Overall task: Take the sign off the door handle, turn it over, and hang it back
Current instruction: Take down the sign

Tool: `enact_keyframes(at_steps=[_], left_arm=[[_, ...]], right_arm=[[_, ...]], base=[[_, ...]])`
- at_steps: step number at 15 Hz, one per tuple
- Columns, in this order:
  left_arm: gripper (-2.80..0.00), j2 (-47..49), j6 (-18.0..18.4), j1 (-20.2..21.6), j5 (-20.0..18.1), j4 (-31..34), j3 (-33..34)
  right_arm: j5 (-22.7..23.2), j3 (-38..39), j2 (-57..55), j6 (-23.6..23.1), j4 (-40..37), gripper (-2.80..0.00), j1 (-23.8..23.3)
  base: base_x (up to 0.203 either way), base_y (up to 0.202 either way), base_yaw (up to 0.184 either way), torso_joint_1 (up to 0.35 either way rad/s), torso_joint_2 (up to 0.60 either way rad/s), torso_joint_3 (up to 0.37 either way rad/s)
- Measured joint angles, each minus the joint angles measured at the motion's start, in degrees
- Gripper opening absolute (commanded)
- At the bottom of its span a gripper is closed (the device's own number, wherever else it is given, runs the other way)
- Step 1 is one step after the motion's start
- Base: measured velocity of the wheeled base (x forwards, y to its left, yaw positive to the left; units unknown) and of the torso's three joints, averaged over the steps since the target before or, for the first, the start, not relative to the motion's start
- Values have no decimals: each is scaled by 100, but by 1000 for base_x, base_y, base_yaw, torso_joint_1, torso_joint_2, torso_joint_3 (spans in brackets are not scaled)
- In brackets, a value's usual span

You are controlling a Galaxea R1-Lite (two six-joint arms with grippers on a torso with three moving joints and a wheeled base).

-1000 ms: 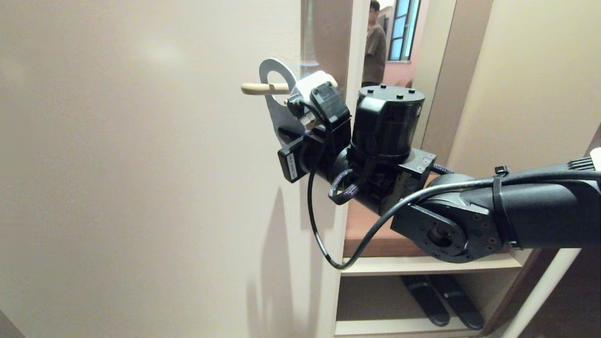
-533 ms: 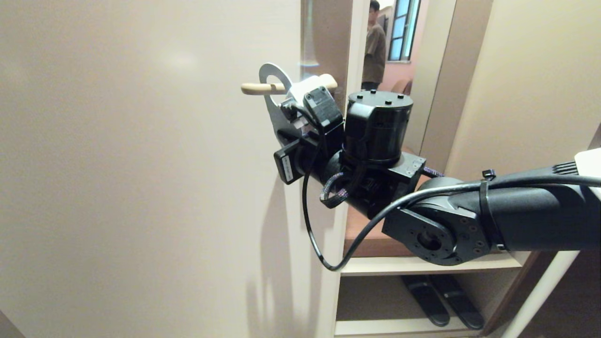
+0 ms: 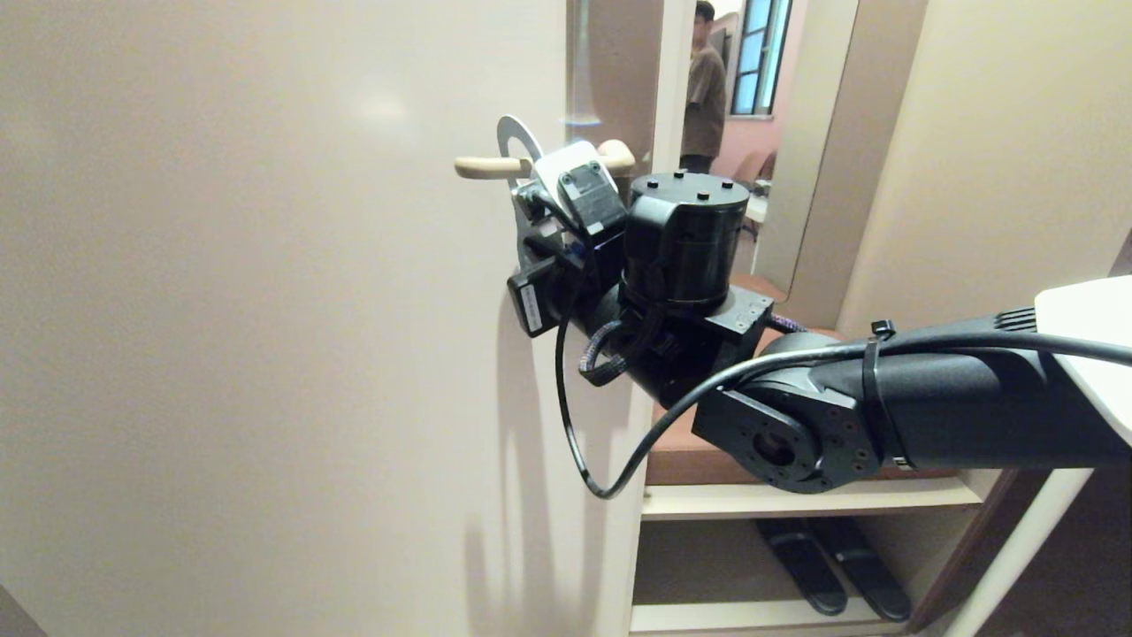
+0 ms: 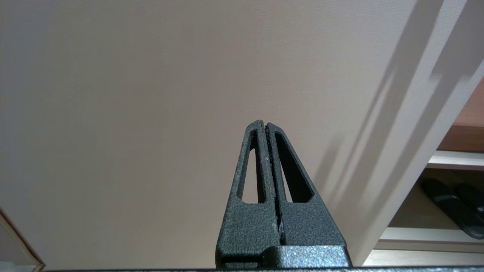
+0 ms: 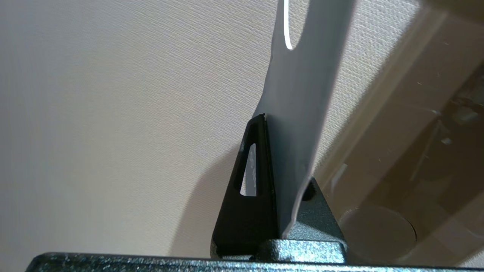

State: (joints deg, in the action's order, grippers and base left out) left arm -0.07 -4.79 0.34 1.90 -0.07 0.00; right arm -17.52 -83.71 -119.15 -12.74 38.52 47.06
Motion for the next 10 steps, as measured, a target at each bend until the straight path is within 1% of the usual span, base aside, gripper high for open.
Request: enact_keyframes(at_steps=[4,10], left_arm=[[-280,0,-5,4,-1,0,0],[-280,0,-2,4,0,0,0]], right_arm=[[-198,-206,-146,-1,-16,-280,68],[-220,-627,-411,-13,-10,-280,130]], base=[[0,0,0,0,0,0],[0,0,0,0,0,0]])
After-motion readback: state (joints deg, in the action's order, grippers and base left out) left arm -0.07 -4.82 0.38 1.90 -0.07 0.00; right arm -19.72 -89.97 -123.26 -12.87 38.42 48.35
